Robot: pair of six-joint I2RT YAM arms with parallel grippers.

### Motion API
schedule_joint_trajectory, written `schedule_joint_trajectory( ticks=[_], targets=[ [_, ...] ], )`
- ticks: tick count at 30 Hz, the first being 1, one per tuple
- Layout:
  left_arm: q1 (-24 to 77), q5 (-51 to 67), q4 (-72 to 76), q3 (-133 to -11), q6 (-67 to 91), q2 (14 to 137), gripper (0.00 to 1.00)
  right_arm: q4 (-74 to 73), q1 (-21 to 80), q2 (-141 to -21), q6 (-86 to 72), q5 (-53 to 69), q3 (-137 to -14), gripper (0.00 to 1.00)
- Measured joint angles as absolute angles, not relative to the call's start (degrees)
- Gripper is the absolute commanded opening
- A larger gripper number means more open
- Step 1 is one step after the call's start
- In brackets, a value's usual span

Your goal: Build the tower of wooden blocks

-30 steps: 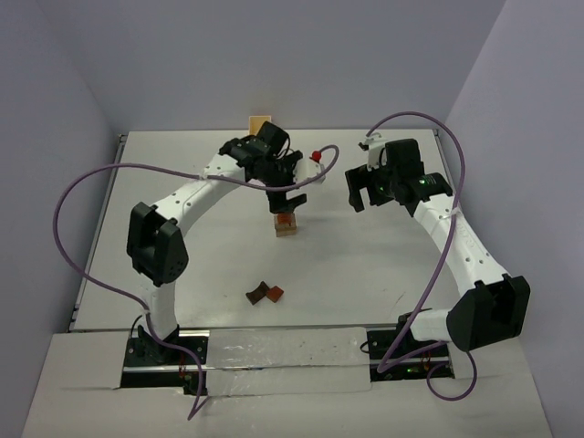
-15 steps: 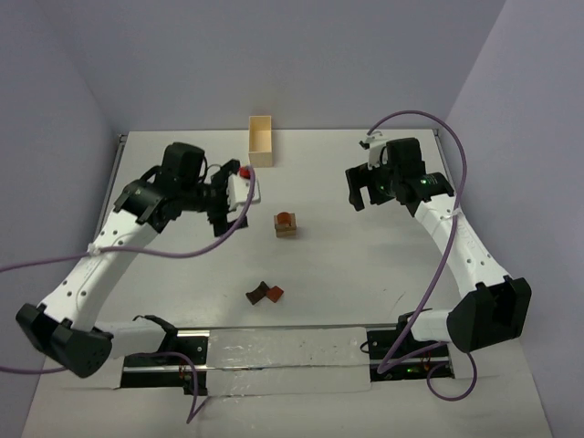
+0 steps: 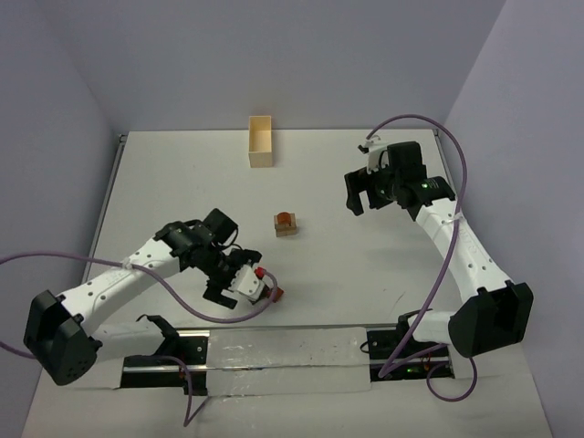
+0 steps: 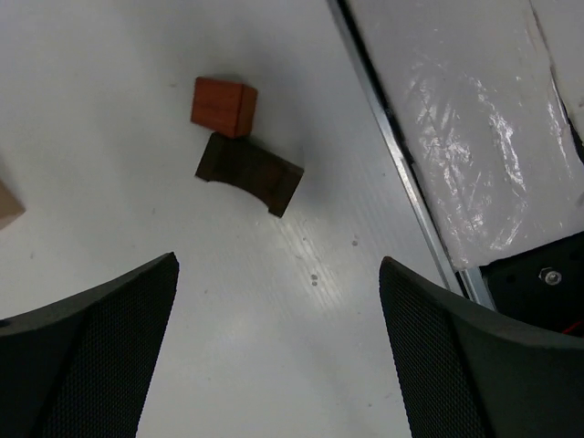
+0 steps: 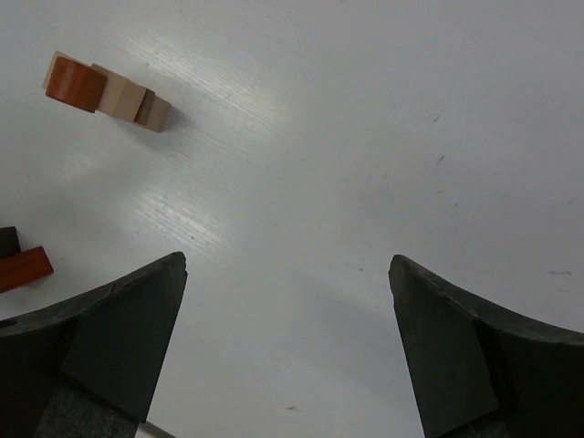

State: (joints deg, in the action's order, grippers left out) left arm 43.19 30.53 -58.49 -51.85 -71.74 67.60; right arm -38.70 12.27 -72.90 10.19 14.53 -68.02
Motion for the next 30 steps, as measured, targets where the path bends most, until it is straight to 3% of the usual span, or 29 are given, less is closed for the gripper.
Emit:
schedule_joint_trajectory(
  ticks=[12, 23, 30],
  targets=[
    [50.37, 28.53, -52.42, -51.64, -79.29, 84.27, 0.93, -40.99, 12.23, -72.86, 11.49, 15.38, -67.79, 0.99],
    [50.53, 27.66, -46.93, -52.93, -80.89, 87.95, 0.95, -41.57, 12.21, -72.86, 11.7, 16.18, -67.52, 0.99],
    [50.93, 26.78, -45.81, -52.76, -81.8, 88.92, 0.87, -41.65, 12.21, -72.99, 11.88, 16.23, -67.02, 0.99]
  ],
)
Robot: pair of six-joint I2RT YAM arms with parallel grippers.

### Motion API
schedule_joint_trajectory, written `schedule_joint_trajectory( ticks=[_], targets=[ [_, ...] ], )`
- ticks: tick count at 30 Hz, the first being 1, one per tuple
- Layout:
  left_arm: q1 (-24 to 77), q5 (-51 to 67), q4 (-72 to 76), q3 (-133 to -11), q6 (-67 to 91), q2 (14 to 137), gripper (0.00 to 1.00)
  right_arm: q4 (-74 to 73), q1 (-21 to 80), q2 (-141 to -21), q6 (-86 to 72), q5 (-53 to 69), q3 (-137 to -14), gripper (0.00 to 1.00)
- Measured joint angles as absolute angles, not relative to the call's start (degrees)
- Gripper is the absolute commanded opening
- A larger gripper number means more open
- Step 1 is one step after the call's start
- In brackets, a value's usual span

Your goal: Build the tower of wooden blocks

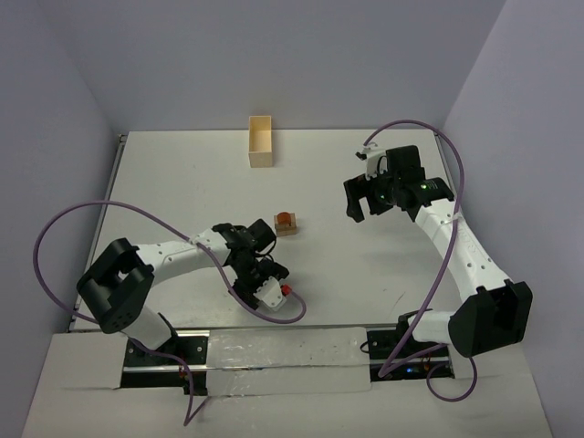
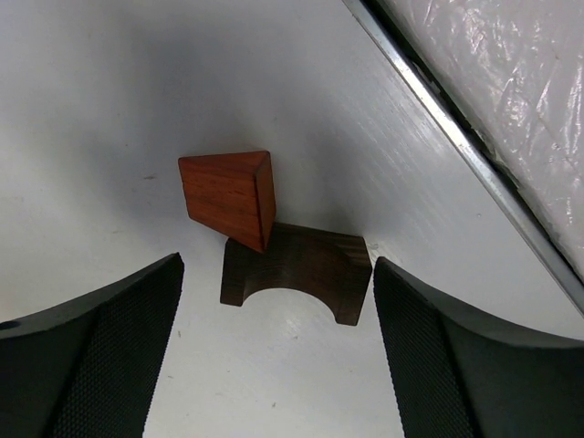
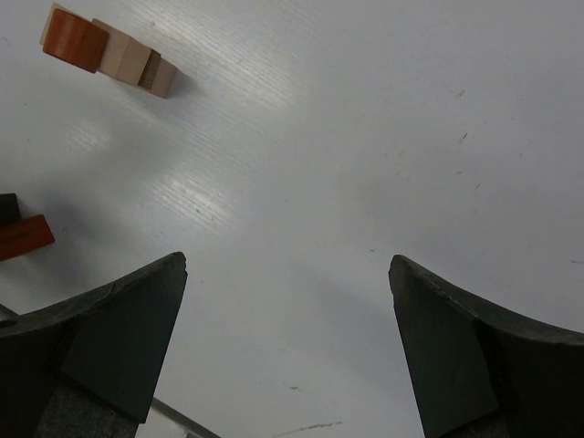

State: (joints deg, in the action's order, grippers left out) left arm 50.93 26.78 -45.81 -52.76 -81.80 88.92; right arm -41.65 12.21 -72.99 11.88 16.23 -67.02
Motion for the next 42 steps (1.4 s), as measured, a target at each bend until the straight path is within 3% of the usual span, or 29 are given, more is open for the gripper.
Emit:
schedule_joint_trajectory(
  ticks=[5, 8, 12, 18, 22, 30, 37, 42],
  targets=[
    [51.65, 25.87, -44.77, -50.34, -82.6, 89.12, 0.76, -41.63, 12.21, -72.99, 12.11, 16.21, -67.0, 0.99],
    [52.1, 25.47, -44.61, -49.09, -82.79, 89.14, 0.52, -41.65, 12.21, -72.99, 12.12, 16.23, -67.0, 0.99],
    [52.49, 25.59, -44.54, -48.99, -82.11, 89.17, 0.39, -41.63, 12.21, -72.99, 12.42, 16.54, -67.0, 0.98],
    [52.04, 28.61, -46.69, -52.57, -77.35, 88.76, 0.11, -40.72, 12.21, -71.09, 13.43, 17.17, -66.43, 0.98],
    [47.24, 38.47, -49.79, -61.35, -68.87, 86.39, 0.05, -37.15, 12.21, -66.5, 14.61, 18.13, -66.25, 0.96],
    [25.44, 71.65, -46.02, -72.7, -42.75, 80.31, 0.03, -25.41, 12.22, -57.03, 18.82, 29.65, -69.01, 0.9],
    [24.15, 79.9, -68.3, -81.87, -52.34, 87.23, 0.02, -10.98, 18.99, -49.32, 19.91, 39.4, -65.5, 0.86],
    [24.08, 81.22, -74.31, -86.25, -52.76, 86.78, 0.01, -1.4, 36.23, -46.47, 27.18, 35.3, -58.32, 0.83]
  ],
)
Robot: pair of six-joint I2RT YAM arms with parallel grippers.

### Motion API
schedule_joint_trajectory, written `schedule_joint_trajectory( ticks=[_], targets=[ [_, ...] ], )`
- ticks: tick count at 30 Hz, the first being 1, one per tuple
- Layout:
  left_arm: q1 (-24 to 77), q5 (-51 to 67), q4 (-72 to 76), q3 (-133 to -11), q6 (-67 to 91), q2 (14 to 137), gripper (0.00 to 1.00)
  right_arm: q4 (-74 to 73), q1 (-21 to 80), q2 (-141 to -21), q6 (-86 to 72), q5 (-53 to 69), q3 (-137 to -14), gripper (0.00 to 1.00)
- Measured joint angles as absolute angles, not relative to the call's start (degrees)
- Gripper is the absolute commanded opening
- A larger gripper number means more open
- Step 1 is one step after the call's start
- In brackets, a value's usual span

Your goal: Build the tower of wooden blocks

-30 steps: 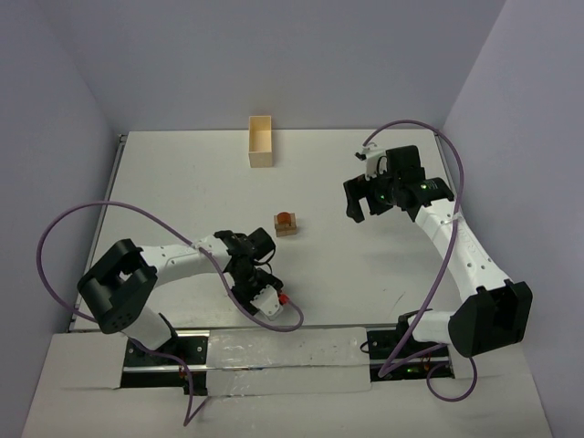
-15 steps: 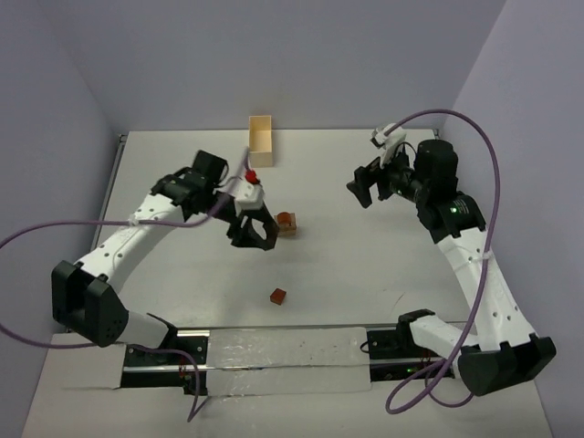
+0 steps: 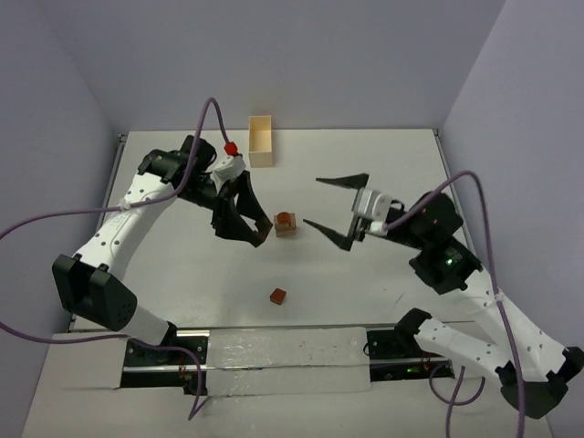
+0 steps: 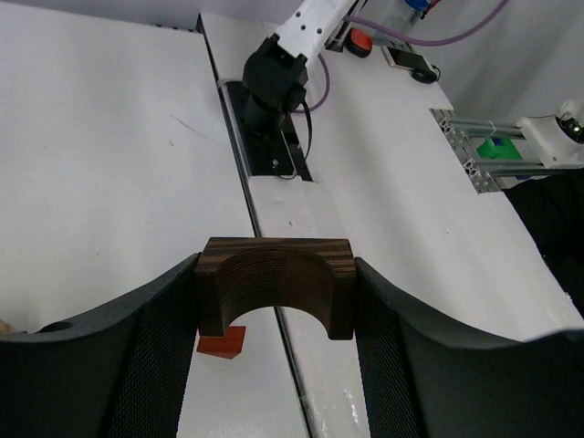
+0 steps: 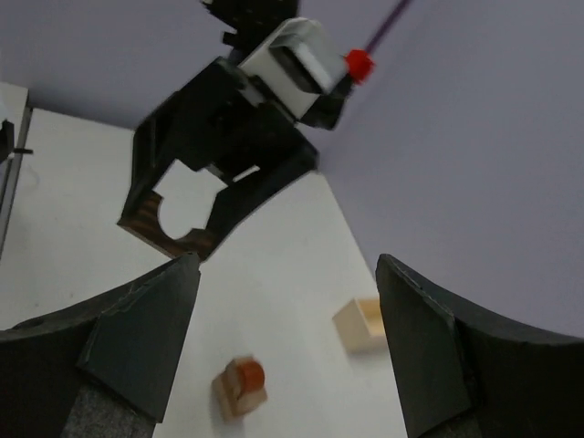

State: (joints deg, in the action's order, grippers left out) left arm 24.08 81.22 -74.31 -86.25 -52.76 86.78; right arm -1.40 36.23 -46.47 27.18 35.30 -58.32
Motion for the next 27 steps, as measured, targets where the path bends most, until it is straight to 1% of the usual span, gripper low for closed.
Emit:
schedule_joint_trajectory(
  ticks=[2, 6, 8, 11, 19, 27],
  targets=[
    [23.84, 81.53, -75.02, -89.54, -51.75, 85.92, 0.01, 3.79, 42.77, -45.17, 31.07, 31.57, -52.08, 0.82],
    [23.15, 82.19, -75.56, -94.4, -49.64, 82.74, 0.01, 13.01, 51.57, -45.61, 38.69, 23.64, -42.05, 0.83],
    [22.22, 82.53, -75.77, -96.01, -48.38, 80.66, 0.02, 19.4, 54.28, -48.03, 41.9, 19.22, -39.52, 0.83],
    [20.4, 83.0, -75.99, -96.91, -47.03, 77.4, 0.02, 26.03, 57.17, -51.73, 45.21, 16.15, -38.81, 0.83],
    [19.97, 83.35, -76.55, -96.99, -45.48, 74.9, 0.02, 41.82, 60.65, -54.22, 54.1, 14.7, -36.17, 0.83],
    [19.97, 83.35, -76.55, -96.99, -44.9, 75.0, 0.03, 46.92, 64.32, -57.52, 65.81, 17.89, -35.15, 0.83]
  ],
)
